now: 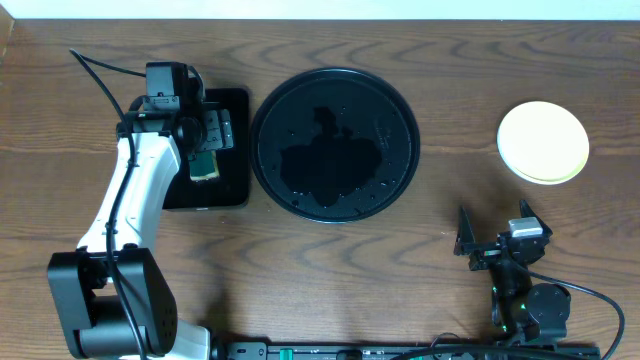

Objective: Clean dirty plates on tray and stack at the side

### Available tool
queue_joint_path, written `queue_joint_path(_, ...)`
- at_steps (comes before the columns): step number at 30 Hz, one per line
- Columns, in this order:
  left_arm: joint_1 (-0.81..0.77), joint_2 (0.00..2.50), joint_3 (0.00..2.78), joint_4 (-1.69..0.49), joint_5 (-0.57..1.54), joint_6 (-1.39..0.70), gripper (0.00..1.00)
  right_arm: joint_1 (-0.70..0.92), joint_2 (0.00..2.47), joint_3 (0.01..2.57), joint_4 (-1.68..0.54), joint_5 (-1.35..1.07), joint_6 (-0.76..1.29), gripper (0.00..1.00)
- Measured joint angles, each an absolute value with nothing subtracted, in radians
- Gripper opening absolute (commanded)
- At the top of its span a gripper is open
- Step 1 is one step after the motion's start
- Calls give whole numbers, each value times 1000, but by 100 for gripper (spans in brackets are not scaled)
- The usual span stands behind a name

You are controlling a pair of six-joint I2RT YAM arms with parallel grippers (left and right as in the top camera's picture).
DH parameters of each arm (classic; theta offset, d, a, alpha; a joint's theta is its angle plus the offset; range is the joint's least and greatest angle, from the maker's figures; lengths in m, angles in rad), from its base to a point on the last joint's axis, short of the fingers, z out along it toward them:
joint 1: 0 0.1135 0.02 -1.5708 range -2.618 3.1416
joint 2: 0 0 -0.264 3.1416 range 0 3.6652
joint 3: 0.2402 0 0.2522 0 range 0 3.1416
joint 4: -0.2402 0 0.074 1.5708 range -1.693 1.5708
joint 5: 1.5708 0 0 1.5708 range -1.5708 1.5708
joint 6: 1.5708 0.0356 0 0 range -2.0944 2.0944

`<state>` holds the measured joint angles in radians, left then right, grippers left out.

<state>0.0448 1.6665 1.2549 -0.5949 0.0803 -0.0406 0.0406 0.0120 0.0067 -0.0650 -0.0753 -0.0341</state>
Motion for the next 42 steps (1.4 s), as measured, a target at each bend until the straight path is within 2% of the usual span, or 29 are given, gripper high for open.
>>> queue_joint_path(23,45,1635,1252,-603,80,-41,87,41,12,7,-65,-75,-35,99)
queue_joint_path(27,45,1479,1248,-604,80,-41,87,41,12,7,-65,-75,-35,99)
queue_joint_path(35,45,1008,1248,-601,80,-41,87,40,12,7,-65,-76,-35,99)
queue_joint_path(42,45,733,1231,-599,80,-41,87,40,12,7,-65,-76,-35,99)
